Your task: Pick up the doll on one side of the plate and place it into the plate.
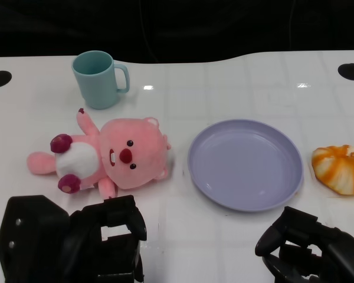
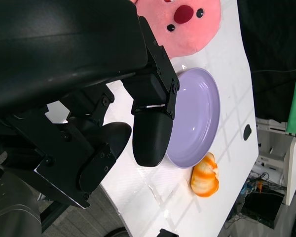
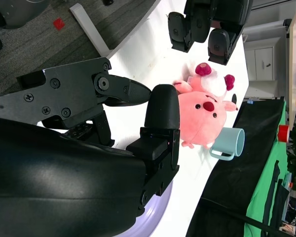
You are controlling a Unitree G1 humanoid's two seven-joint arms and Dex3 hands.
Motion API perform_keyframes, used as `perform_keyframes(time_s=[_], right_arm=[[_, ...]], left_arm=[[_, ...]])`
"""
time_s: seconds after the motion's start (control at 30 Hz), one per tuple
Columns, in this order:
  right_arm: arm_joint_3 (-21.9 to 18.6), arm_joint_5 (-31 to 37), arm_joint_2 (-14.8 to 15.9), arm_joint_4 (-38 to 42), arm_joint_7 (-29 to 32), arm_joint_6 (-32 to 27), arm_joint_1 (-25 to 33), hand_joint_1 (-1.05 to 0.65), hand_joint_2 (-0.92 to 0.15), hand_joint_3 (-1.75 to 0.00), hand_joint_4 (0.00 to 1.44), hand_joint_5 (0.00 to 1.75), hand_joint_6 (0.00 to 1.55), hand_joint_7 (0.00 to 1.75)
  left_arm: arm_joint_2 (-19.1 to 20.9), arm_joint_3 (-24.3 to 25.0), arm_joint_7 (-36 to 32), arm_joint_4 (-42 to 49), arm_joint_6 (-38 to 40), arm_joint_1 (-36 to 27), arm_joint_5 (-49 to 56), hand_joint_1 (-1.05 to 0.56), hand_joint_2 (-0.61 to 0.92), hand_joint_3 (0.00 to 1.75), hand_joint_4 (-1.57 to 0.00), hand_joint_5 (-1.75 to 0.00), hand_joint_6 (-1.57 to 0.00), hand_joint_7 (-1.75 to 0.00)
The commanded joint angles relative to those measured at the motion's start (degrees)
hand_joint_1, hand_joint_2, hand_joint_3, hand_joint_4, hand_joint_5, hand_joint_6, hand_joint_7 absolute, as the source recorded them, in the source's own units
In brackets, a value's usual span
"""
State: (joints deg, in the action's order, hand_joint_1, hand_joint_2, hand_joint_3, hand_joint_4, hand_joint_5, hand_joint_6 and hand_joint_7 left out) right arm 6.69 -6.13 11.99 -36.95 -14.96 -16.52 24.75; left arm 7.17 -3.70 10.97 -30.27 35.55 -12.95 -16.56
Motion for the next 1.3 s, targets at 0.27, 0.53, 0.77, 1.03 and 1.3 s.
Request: perform_keyframes(time_s=[0.27, 0.53, 0.77, 1.03, 1.3], right_arm=[[-0.34, -0.29, 0.42, -0.11, -0.11, 0.38, 0.16, -0.28, -0.92, -0.47, 0.66, 1.75, 0.49, 1.61], [-0.15, -0.55, 0.2, -0.29, 0.07, -0.13, 0.12, -0.28, -0.92, -0.47, 0.66, 1.75, 0.49, 1.61], [0.03, -0.22, 0.01, -0.22, 0.47, -0.4, -0.19, -0.29, -0.92, -0.47, 0.66, 1.75, 0.49, 1.61], [0.26, -0.12, -0.17, 0.09, 0.4, 0.03, -0.23, -0.28, -0.92, -0.48, 0.67, 1.75, 0.49, 1.62], [0.3, -0.04, -0.11, -0.25, 0.4, -0.62, -0.46, -0.28, -0.92, -0.48, 0.67, 1.75, 0.49, 1.62]], left_arm=[[0.88, 0.74, 0.79, 0.13, -0.46, 0.36, -0.43, -0.07, 0.4, 1.48, -0.92, -1.75, -0.87, -1.62], [0.99, 1.06, 1.06, -0.11, -0.2, 0.3, -0.71, -0.06, 0.41, 1.48, -0.92, -1.75, -0.86, -1.62], [-0.07, 2.51, 0.7, -0.67, 0.62, 0.48, -3.01, -0.07, 0.46, 1.36, -0.83, -1.51, -0.81, -1.29], [-1.93, 4.38, 1.16, -0.18, -2.91, 0.56, -5.42, -0.14, 0.55, 1.08, -0.76, -1.31, -0.73, -0.98], [-0.2, 3.75, 0.92, -0.89, -9.0, 1.22, -0.79, -0.27, 0.59, 0.85, -0.52, -1.18, -0.57, -0.73]])
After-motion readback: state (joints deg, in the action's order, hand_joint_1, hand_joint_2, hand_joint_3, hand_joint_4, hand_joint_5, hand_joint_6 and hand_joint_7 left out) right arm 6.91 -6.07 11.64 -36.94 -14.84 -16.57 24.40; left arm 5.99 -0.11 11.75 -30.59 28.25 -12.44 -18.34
